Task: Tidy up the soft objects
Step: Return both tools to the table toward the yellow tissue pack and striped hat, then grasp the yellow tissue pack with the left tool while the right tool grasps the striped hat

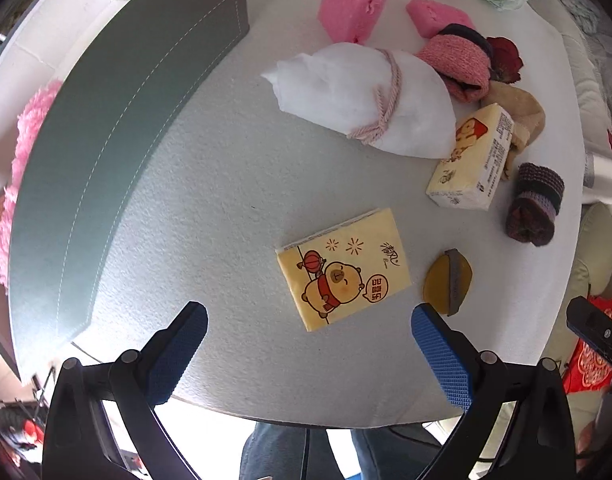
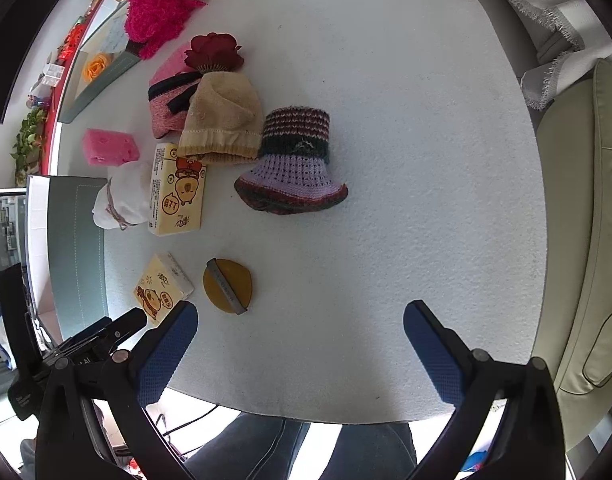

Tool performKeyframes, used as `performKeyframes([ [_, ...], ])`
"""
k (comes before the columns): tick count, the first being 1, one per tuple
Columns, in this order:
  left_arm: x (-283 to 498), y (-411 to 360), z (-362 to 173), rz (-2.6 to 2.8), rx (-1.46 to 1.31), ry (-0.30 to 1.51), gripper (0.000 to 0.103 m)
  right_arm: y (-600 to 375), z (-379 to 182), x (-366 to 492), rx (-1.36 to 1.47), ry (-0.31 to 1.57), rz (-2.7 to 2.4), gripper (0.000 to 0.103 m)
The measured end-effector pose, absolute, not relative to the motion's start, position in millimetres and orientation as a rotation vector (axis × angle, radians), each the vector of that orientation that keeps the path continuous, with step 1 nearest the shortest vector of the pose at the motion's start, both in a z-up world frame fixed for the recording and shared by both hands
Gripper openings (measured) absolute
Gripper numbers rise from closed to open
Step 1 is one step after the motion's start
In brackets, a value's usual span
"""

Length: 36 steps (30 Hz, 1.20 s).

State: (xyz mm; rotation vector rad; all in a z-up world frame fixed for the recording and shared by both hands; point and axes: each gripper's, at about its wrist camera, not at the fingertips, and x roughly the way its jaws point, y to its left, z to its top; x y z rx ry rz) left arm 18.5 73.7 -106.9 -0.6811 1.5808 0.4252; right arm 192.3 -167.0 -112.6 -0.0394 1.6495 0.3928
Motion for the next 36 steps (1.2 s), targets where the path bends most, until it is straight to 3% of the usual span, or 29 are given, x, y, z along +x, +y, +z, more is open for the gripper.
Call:
performKeyframes([
  [16,35,74,-141,0.7,-0.905,1.517,0.103,-129,-166,246,-0.076,1.653,0.35,0.103],
  [27,60,64,-157,0.71,-0.8,1.543,0.103,-90,-180,240,-0.428,1.627,0.339,0.103],
  [32,53,50,-163,0.689,-0.785,1.564,0.103,-90,-176,241,-0.422,1.664,0.328,0.102],
  [35,64,44,-165,0.642,-0.755,1.595,0.099,-92,-166,244,-0.42,1.646,0.333,0.092],
  [36,66,42,-162,0.624,-0.734,1.597,0.096,-90,-162,244,-0.421,1.637,0.338,0.084],
])
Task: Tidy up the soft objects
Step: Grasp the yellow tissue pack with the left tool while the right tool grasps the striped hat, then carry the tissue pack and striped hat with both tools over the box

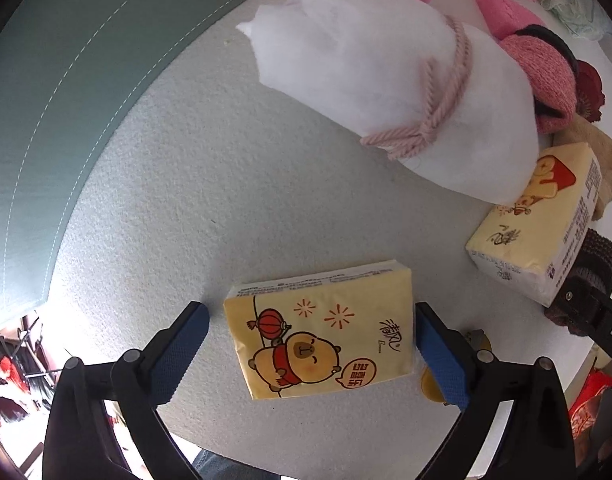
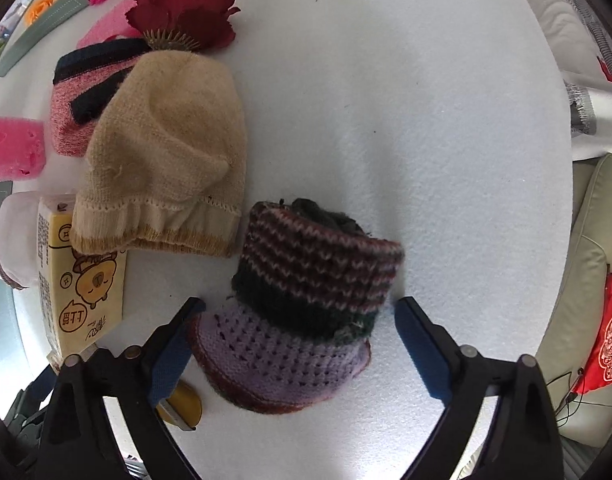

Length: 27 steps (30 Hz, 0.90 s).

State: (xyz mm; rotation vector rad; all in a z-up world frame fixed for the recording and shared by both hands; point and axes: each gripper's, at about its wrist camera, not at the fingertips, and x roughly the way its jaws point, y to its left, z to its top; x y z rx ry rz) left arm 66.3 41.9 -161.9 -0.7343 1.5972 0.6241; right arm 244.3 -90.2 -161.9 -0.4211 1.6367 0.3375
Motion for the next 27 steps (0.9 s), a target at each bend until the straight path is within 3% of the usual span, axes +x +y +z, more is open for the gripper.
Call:
performKeyframes([
  [2,72,36,-154,0.577,-0.675,1.603,0.079,-90,-153,243,-0.432,1.618,0.358,0.066],
  [4,76,30,-152,0.507,-0.646,1.628,0.078,-92,-149,241,-0.439,1.624,0.37,0.047],
  [6,73,27,-149,0.474,-0.608,1.644,0.078,-99,-143,243,-0.397,1.651,0.381,0.042],
  [27,27,5,-34,0.226,-0.284,1.531,0.078,-152,-57,168,-0.293,1.741,0.439,0.043],
])
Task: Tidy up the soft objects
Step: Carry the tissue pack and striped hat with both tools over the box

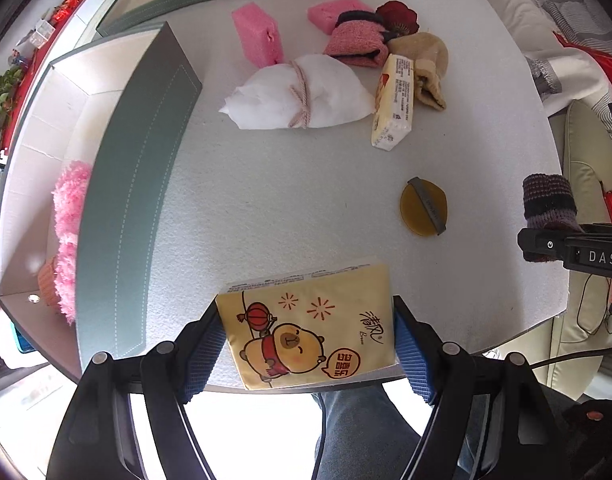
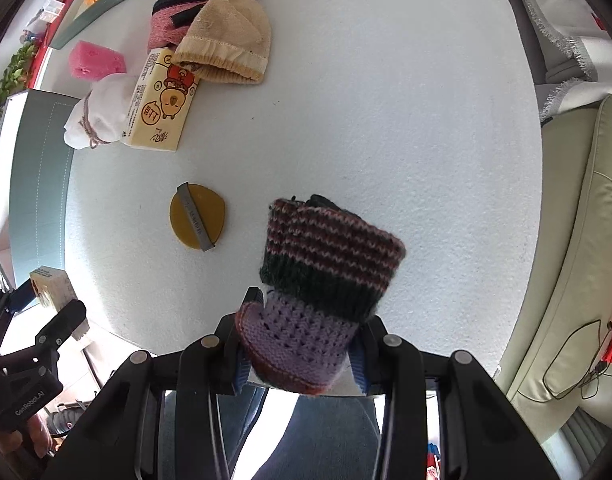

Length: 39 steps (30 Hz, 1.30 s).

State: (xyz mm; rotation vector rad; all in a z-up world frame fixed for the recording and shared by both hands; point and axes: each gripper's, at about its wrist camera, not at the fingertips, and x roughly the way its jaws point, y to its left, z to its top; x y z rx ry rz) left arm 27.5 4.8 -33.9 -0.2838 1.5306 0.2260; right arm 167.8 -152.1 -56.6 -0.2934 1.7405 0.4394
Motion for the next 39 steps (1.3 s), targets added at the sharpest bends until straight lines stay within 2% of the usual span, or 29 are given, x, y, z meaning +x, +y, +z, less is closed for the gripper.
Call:
performKeyframes([
  [2,20,10,-28,0.238,-0.281,1.503,0.078,-139,-46,149,-0.305,1.721,0.456,0.043],
  [13,-27,37,16,0.438,-0.368,1.331,0.078,-103,24,168,-0.462,1.546,0.672,0.043],
  [24,-81,-12,39,0.616,-0.45,1.227,0.078,-130,-32,123,-0.595,1.602,0.763,0.043],
  [34,-143,6,67,0.695,-0.43,1.13,0.078,-93,4,96,-0.515,1.481,0.795,0.043],
  [39,-194,32,69,0.722,-0.439,1.116,0.078,-53,-2,48,-0.513,1.472,0.825,0.043],
])
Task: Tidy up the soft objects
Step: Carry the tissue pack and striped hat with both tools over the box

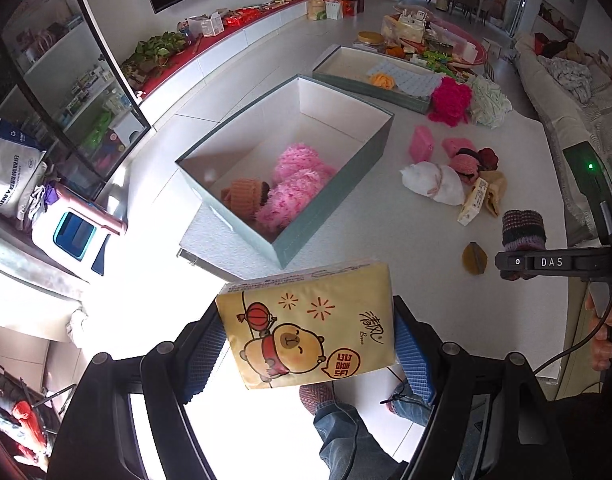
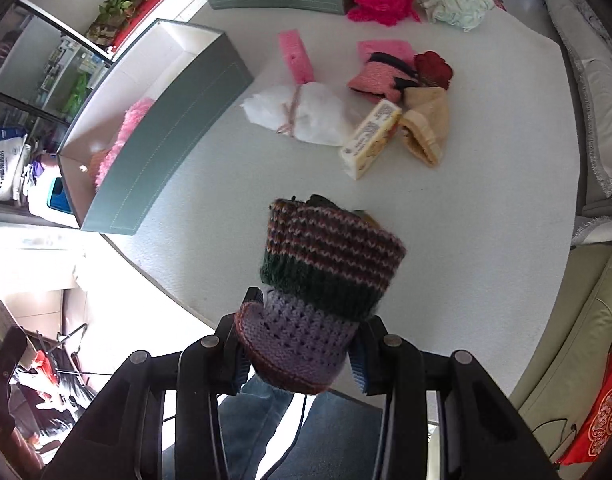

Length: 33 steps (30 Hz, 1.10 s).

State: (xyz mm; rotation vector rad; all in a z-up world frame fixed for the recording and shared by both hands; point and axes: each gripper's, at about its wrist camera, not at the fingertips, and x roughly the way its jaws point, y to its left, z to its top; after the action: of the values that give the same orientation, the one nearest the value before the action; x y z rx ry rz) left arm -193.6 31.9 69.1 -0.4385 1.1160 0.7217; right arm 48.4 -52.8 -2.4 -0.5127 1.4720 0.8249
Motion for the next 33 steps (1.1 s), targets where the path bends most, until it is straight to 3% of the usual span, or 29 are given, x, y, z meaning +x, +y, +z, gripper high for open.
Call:
performKeyframes([
  [20,-329,101,65,0.97,-0.572,0.981,0.078,99,40,-74,-0.685,1.257,1.08,0.043],
  [33,-383,101,48,1.081,-0.692,0.938,0.078,127,37,-141,-0.87,1.185,1.222,0.043],
])
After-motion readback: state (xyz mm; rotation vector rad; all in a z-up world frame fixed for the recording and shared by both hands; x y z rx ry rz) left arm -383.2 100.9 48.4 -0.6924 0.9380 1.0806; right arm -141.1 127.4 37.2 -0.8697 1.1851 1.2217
